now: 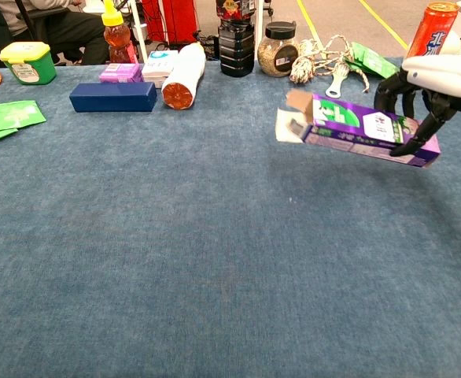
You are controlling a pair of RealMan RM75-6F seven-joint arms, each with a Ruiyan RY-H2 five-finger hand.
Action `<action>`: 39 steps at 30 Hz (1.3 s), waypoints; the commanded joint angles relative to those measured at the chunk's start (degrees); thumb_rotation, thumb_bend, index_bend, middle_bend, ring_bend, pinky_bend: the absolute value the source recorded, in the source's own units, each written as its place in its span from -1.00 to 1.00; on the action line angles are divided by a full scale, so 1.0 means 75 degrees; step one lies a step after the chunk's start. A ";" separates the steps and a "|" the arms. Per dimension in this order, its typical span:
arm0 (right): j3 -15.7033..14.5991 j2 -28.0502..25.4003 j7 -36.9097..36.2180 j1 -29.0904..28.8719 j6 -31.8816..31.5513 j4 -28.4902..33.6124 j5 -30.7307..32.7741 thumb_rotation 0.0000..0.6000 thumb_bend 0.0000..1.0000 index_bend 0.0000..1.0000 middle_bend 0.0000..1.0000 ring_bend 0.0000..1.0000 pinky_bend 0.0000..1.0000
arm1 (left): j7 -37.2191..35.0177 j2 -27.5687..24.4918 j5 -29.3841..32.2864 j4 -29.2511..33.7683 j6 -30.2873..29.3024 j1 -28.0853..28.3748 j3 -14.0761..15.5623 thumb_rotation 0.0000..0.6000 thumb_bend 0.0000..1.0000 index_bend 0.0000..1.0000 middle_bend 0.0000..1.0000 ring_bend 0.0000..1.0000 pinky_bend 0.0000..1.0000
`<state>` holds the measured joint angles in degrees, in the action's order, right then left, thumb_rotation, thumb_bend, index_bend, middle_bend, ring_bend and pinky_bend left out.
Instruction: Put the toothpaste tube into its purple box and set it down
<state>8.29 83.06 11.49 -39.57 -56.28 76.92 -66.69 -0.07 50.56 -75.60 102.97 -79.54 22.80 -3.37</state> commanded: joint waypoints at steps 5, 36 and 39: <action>-0.0017 0.0041 0.0756 -0.0069 0.0346 0.0008 0.0567 1.00 -0.27 -0.03 0.04 -0.05 0.32 | -0.0195 0.0112 -0.0098 -0.0229 0.0131 -0.0137 -0.0086 1.00 -0.68 -1.00 -1.00 -1.00 -0.27; -0.1295 -0.2538 -0.2154 0.2841 -0.3755 0.1981 -0.3607 1.00 -1.00 -0.83 -0.89 -0.92 -0.60 | -0.1585 0.0841 -0.1385 -0.1126 -0.1391 -0.2137 0.0685 1.00 -0.77 -1.00 -1.00 -1.00 -0.76; -0.1340 -0.2475 -0.2254 0.3174 -0.4195 0.1712 -0.3643 1.00 -1.00 -0.82 -0.89 -0.95 -0.71 | -0.1612 0.1036 -0.1512 -0.1257 -0.1581 -0.2342 0.0773 1.00 -0.77 -1.00 -1.00 -1.00 -0.76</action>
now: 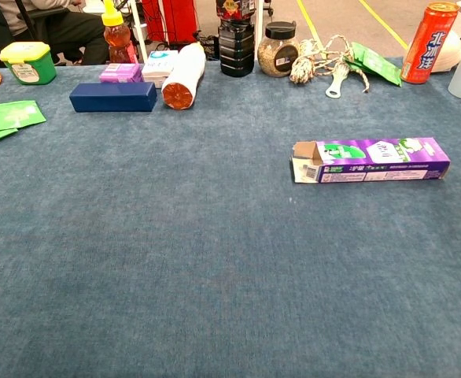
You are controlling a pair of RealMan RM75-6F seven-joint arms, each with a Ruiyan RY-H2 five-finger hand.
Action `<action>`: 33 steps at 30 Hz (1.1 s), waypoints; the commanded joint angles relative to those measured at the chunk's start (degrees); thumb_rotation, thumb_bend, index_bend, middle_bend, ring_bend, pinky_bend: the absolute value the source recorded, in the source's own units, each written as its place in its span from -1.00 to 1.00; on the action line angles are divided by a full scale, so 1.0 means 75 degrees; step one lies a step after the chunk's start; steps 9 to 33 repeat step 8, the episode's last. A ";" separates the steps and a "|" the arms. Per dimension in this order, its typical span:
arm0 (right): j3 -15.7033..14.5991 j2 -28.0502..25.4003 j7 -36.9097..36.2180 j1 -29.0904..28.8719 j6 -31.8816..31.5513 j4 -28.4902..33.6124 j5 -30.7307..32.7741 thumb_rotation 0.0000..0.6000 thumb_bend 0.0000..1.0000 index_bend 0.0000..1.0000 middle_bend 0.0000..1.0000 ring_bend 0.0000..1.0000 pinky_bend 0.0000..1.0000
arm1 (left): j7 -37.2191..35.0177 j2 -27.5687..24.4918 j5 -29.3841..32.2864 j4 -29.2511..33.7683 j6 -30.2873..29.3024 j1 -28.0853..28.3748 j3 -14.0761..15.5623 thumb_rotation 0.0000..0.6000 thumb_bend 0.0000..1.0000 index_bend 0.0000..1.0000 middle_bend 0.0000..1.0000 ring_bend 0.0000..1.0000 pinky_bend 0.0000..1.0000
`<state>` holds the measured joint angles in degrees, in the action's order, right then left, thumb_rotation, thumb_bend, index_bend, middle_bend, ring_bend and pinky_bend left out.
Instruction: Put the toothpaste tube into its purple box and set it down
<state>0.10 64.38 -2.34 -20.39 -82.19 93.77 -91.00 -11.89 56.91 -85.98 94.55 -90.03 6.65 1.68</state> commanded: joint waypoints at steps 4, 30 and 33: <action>-0.0215 0.0102 -0.0356 0.1064 -0.1321 -0.0772 -0.0337 1.00 -1.00 -0.82 -0.91 -1.00 -0.84 | 0.0305 0.0408 -0.0257 -0.0286 -0.0246 -0.0391 0.0242 1.00 -0.78 -1.00 -1.00 -1.00 -0.76; -0.0194 0.0114 -0.0388 0.1293 -0.1668 -0.0828 -0.0456 1.00 -1.00 -0.80 -0.91 -1.00 -0.87 | 0.0505 0.0464 -0.0362 -0.0233 -0.0342 -0.0471 0.0222 1.00 -0.78 -1.00 -1.00 -1.00 -0.76; -0.0194 0.0114 -0.0388 0.1293 -0.1668 -0.0828 -0.0456 1.00 -1.00 -0.80 -0.91 -1.00 -0.87 | 0.0505 0.0464 -0.0362 -0.0233 -0.0342 -0.0471 0.0222 1.00 -0.78 -1.00 -1.00 -1.00 -0.76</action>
